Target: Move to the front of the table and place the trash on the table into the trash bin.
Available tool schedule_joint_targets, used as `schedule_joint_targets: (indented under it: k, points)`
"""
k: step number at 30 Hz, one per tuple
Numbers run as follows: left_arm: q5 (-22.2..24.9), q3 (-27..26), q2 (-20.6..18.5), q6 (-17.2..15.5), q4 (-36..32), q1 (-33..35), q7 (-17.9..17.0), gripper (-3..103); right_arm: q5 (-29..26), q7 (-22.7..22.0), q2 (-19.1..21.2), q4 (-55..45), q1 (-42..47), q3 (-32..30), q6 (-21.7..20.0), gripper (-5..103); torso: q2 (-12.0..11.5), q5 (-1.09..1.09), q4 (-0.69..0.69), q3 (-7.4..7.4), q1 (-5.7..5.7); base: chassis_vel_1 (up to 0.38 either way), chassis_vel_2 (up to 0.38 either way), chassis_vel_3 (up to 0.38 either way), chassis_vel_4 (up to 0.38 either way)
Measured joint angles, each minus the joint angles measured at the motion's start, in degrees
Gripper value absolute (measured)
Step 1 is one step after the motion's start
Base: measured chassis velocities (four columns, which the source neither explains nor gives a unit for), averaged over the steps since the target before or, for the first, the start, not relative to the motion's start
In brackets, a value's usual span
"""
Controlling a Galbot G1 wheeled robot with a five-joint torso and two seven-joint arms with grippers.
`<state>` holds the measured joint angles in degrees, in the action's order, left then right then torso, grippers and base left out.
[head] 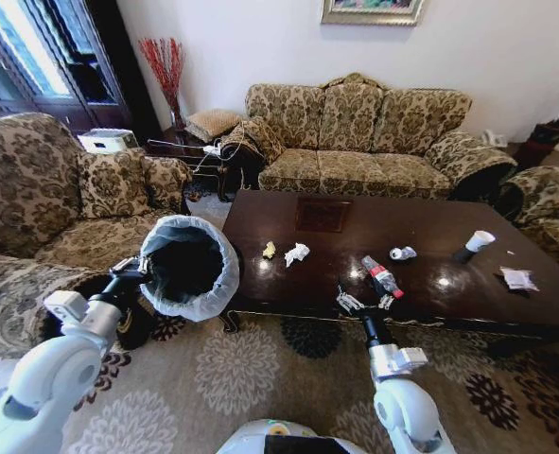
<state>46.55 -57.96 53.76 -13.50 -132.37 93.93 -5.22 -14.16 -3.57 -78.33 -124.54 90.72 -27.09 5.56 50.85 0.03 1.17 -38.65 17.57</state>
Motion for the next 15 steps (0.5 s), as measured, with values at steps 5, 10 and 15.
schedule_joint_targets:
  k: [5, 10, 15]
  points:
    - [0.0, 0.0, 0.0, 0.0, 0.0, 0.0, 0.0, 3, 0.0, 0.0, 0.0, 0.0, 0.0, 0.0, 0.0, 100, 0.0, -0.02, 0.0, 0.0, 0.0, 0.0, 0.0, 0.0, 0.0]
    - [0.0, 0.0, 0.0, 0.0, 0.0, 0.0, 0.0, 3, 0.0, 0.0, 0.0, 0.0, 0.0, 0.0, 0.0, 100, 0.0, -0.03, 0.0, 0.0, 0.0, 0.0, 0.0, 0.0, 0.0]
    - [0.0, 0.0, 0.0, 0.0, 0.0, 0.0, 0.0, 3, 0.0, -0.01, 0.0, 0.0, 0.0, 0.0, 0.0, 100, 0.0, -0.02, 0.0, 0.0, -0.01, 0.0, 0.0, 0.0, 0.0]
